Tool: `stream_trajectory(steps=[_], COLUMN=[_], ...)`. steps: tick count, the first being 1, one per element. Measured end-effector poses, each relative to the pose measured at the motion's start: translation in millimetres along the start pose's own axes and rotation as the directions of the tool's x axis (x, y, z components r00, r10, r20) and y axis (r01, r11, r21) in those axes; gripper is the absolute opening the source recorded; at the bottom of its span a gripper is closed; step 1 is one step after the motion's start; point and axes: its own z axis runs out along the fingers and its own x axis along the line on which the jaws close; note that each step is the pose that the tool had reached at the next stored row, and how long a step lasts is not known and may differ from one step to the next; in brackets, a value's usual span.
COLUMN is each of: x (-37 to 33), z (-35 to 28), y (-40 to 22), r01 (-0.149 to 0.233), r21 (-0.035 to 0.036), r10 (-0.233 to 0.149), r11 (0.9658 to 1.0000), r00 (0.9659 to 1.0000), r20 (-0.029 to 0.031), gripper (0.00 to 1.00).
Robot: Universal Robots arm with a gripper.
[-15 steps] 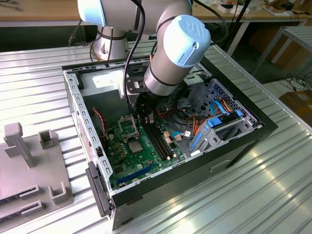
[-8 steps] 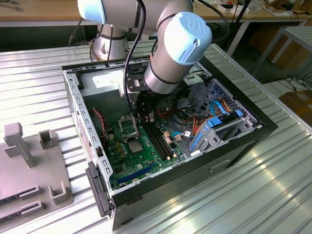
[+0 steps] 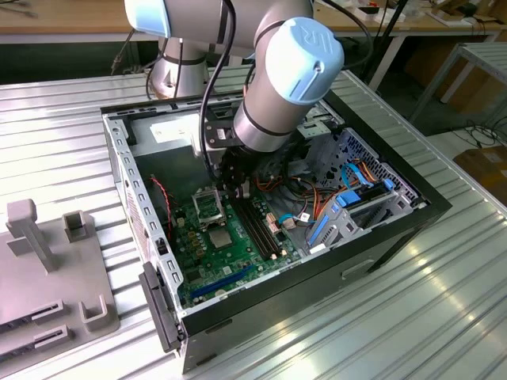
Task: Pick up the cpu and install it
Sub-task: 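Close the cpu cover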
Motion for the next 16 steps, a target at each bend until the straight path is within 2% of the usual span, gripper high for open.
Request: stream_trajectory(steps=[12, 16], x=[-1.5, -1.6], z=[-5.7, -6.6], y=[1.0, 1.3], r01=[0.0, 0.0], r21=[0.0002, 0.0008], r10=[0.0, 0.0], r11=[1.0, 1.0], r00=[1.0, 1.0], r20=[-0.0011, -0.0055], gripper=[0.11, 0.11])
